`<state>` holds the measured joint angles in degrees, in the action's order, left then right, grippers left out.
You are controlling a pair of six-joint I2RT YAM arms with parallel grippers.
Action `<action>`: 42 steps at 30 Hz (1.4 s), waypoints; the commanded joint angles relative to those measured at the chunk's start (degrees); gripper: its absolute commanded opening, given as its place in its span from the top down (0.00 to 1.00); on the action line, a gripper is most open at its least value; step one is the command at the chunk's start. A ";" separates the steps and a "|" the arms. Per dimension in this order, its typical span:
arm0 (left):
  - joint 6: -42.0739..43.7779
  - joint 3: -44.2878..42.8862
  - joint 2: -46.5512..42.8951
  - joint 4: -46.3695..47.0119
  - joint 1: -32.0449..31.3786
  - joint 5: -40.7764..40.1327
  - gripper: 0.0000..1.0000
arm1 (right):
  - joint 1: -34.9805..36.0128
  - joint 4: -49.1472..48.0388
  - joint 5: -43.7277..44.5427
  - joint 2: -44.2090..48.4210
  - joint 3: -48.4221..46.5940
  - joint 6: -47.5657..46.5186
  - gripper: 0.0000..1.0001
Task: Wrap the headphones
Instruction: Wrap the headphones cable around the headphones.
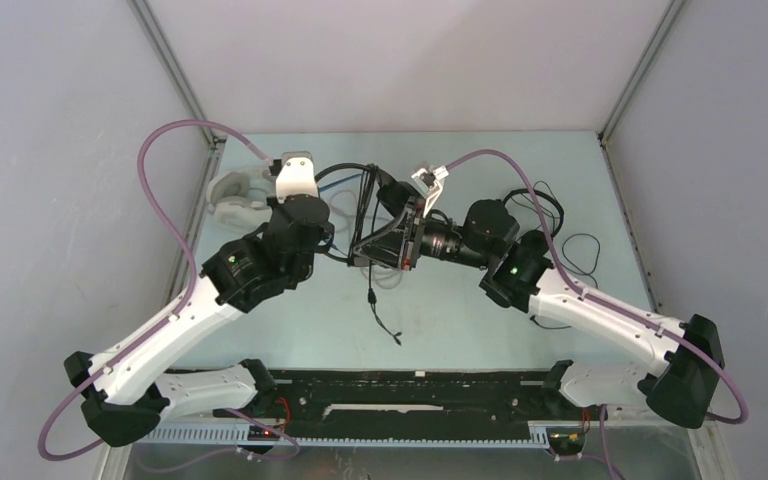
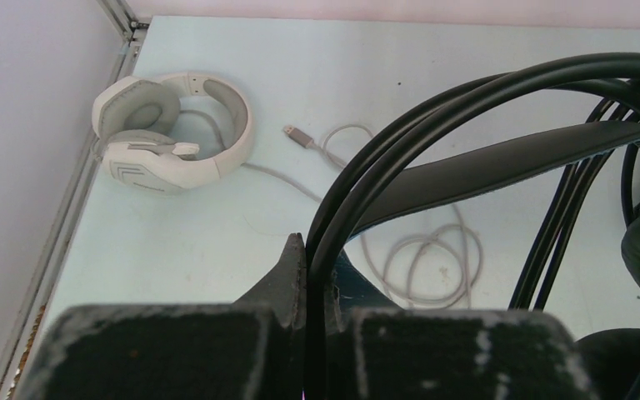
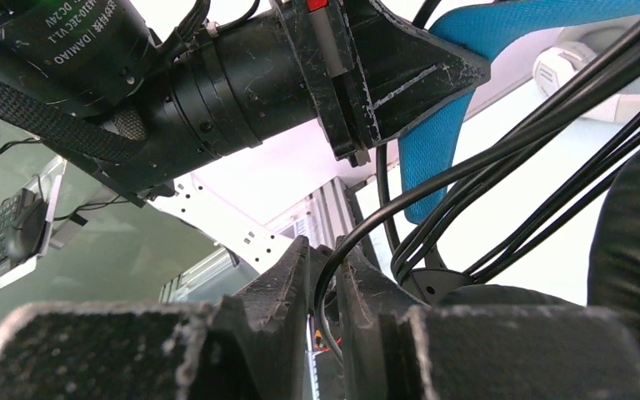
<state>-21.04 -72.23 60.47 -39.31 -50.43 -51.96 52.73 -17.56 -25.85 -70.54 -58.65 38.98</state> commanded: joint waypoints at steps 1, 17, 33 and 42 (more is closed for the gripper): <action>-7.08 -5.09 -1.53 7.57 0.25 -0.44 1.00 | 1.08 -1.39 4.14 1.36 -2.33 -4.17 0.81; -11.79 -5.05 -0.36 7.66 0.41 3.63 1.00 | 4.59 4.74 6.49 -2.92 -8.25 -10.84 1.00; -23.21 -9.36 -1.90 3.29 2.12 6.35 1.00 | 7.52 14.03 18.16 0.78 -8.25 -16.73 0.84; -25.60 -8.41 -2.61 5.68 2.27 7.03 1.00 | 8.51 13.38 19.78 1.44 -8.31 -16.62 0.81</action>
<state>-38.00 -75.13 61.04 -44.27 -49.21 -43.22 60.60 -7.14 -7.79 -70.26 -65.52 22.48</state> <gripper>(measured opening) 0.047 0.196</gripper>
